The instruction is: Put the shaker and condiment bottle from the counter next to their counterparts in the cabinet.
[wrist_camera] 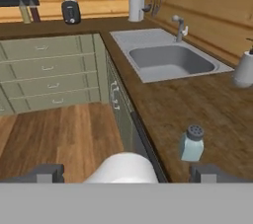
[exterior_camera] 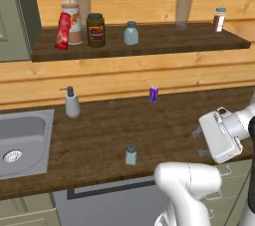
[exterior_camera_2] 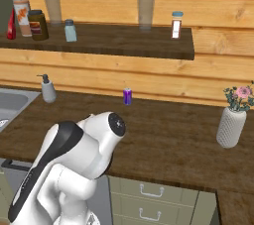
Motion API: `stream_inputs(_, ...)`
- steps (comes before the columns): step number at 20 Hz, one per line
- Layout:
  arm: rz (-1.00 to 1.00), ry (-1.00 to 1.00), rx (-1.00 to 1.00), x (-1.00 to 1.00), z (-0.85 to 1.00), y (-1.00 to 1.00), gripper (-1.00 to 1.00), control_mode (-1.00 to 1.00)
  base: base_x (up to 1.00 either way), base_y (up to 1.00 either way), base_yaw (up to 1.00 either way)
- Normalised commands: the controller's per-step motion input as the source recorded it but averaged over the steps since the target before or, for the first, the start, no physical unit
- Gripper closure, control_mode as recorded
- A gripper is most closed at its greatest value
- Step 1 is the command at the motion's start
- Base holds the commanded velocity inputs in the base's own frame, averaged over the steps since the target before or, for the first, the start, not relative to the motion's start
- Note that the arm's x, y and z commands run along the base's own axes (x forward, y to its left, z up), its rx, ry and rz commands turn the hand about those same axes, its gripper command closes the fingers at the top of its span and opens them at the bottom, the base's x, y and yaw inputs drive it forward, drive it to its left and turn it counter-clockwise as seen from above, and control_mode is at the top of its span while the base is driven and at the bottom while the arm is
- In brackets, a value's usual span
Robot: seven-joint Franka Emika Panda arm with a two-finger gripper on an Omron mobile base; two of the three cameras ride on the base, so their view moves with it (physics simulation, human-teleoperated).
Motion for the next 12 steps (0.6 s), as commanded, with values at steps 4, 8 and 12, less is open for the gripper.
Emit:
stream_inputs(4,-0.01,-0.05,0.0,-0.1,-0.24,0.31,-1.0,-1.0,0.0,0.0,0.0)
stream_inputs(8,0.0,-0.14,0.0,-0.26,-0.47,0.4,-1.0,-1.0,0.0,0.0,0.0)
stream_inputs(12,0.0,-0.16,0.05,0.0,-0.3,0.43,-1.0,-1.0,0.0,0.0,0.0)
